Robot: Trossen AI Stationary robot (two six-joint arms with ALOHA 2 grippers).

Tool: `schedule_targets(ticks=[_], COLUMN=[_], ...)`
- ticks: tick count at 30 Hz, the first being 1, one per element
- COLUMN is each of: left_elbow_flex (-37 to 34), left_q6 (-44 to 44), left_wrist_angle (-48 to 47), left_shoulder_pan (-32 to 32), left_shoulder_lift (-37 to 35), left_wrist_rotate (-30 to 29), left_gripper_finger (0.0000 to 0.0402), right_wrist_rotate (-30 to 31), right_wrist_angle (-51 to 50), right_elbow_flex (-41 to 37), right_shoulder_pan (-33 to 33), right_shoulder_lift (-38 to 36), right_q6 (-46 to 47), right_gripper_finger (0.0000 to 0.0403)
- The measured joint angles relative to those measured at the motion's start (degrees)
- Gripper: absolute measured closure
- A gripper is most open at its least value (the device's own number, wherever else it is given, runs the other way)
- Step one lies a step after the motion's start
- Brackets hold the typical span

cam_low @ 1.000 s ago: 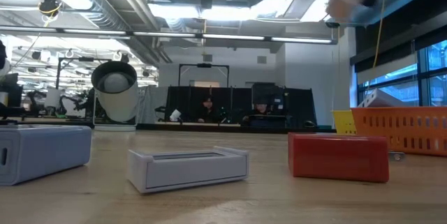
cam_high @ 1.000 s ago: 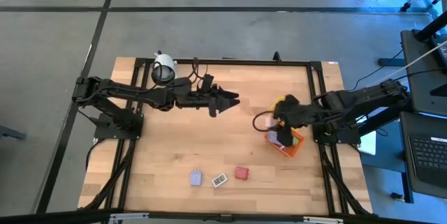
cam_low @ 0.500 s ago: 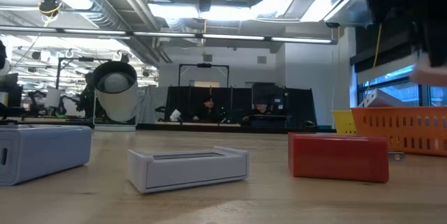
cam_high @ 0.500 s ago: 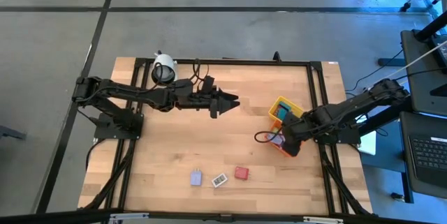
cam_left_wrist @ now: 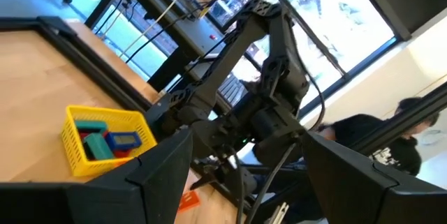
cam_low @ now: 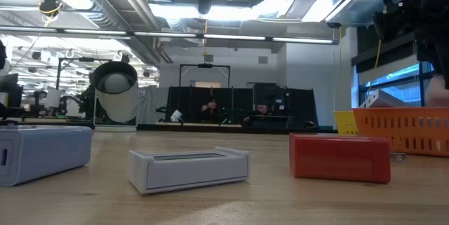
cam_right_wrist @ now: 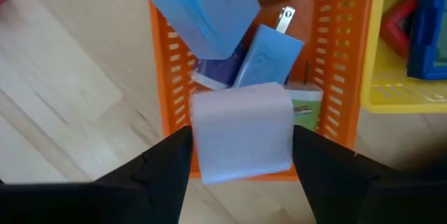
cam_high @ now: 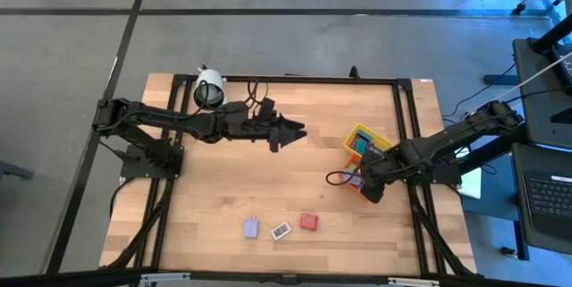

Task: Pick & Place Office items
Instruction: Put the white charger adapter into the orange basket, then put the light blue charger adapter into the orange basket

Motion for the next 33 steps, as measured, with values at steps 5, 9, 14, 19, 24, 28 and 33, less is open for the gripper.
schedule_targets(ticks=[5,9,14,19,24,28,33], left_elbow_flex=[0.01,0.01,0.01,0.01,0.01,0.01,0.04], left_q6=[-0.02,-0.04,0.37,8.87,19.65,22.15,5.79], left_wrist_angle=[-2.2,-5.0,-13.52,-25.95,-39.26,-47.97,-50.0], left_shoulder_pan=[0.0,0.0,-2.34,-9.53,-18.4,-26.02,-33.27], left_shoulder_lift=[-0.02,-0.02,-0.04,-0.04,-0.04,0.53,4.18], left_wrist_rotate=[0.02,2.67,13.76,15.14,7.83,2.24,-4.95], left_gripper_finger=[0.0135,0.0135,0.0135,0.0135,0.0135,0.0135,0.0135], right_wrist_rotate=[0.03,0.22,0.19,2.07,4.21,5.24,5.29], right_wrist_angle=[0.09,0.09,-0.52,-0.63,-0.44,-0.26,-0.05], right_elbow_flex=[0.0,0.0,1.95,4.85,6.26,6.38,6.38], right_shoulder_pan=[0.0,0.0,-0.15,-0.17,-0.22,-0.22,-0.22], right_shoulder_lift=[0.0,0.0,-0.02,-0.04,-0.04,-0.04,-0.04], right_q6=[-0.57,-1.13,-3.46,-7.19,-10.78,-11.54,-11.28], right_gripper_finger=[0.0132,0.011,0.0096,0.0095,0.0094,0.0094,0.0094])
